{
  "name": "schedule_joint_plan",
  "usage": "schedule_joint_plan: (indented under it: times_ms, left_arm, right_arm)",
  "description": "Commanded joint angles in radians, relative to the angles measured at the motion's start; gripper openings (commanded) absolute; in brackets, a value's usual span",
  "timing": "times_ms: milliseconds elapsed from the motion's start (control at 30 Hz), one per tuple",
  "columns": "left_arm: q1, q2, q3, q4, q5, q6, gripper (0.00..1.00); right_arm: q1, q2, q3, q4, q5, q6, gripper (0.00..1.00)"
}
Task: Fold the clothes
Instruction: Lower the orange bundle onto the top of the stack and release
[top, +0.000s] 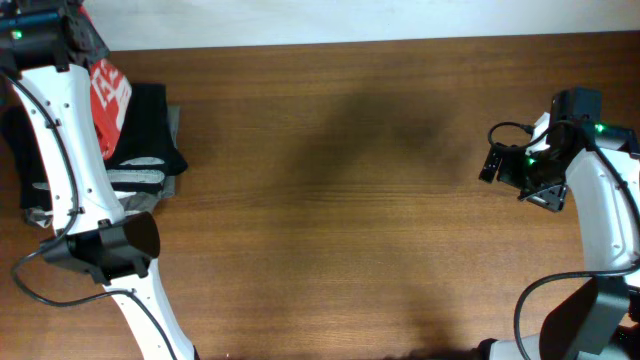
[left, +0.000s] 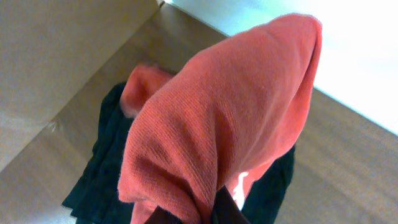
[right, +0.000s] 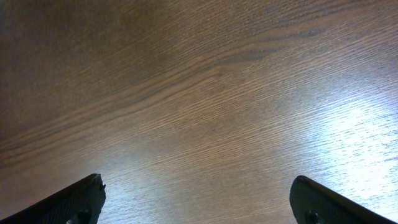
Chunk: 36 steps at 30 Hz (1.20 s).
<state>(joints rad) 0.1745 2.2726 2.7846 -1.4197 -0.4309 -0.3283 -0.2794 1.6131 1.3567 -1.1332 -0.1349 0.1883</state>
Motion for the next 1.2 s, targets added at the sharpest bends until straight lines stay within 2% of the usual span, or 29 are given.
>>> schedule_joint_plan:
  times_ms: [0, 167, 267, 433, 767, 867, 900, 933, 1000, 1167]
  left_arm:
    - [0.019, 0.036, 0.000, -0.027, -0.014, -0.016, 0.00]
    - [0.076, 0.073, -0.003, -0.111, -0.002, -0.090, 0.00]
    - [0.124, 0.074, -0.003, -0.158, 0.087, -0.097, 0.00]
    - [0.203, 0.074, -0.003, -0.235, 0.272, -0.097, 0.00]
    - [0.323, 0.074, -0.003, -0.269, 0.341, -0.037, 0.02]
    - [0.332, 0.074, -0.009, -0.268, 0.338, -0.014, 0.13]
    - [0.337, 0.074, -0.009, -0.268, 0.333, -0.010, 0.22]
    - [0.343, 0.074, -0.012, -0.268, 0.330, -0.010, 0.40]
    - [0.358, 0.074, -0.015, -0.268, 0.340, -0.010, 0.99]
    - [0.393, 0.070, -0.019, -0.268, 0.484, 0.009, 0.99]
  right_arm:
    - [-0.003, -0.007, 0.016, 0.000, 0.013, 0.011, 0.99]
    - [-0.003, -0.007, 0.016, 0.000, 0.013, 0.011, 0.99]
    - [-0.003, -0.007, 0.016, 0.000, 0.013, 0.011, 0.99]
    - [-0.003, -0.007, 0.016, 0.000, 0.013, 0.011, 0.99]
    - [-0.003, -0.007, 0.016, 0.000, 0.013, 0.011, 0.99]
    - [-0.003, -0.007, 0.016, 0.000, 0.013, 0.011, 0.99]
    - [-0.003, -0.007, 0.016, 0.000, 0.013, 0.011, 0.99]
    - [-0.003, -0.007, 0.016, 0.000, 0.013, 0.011, 0.99]
    - [-0.003, -0.007, 0.016, 0.000, 0.013, 0.011, 0.99]
    - [-0.003, -0.007, 0.016, 0.000, 0.013, 0.011, 0.99]
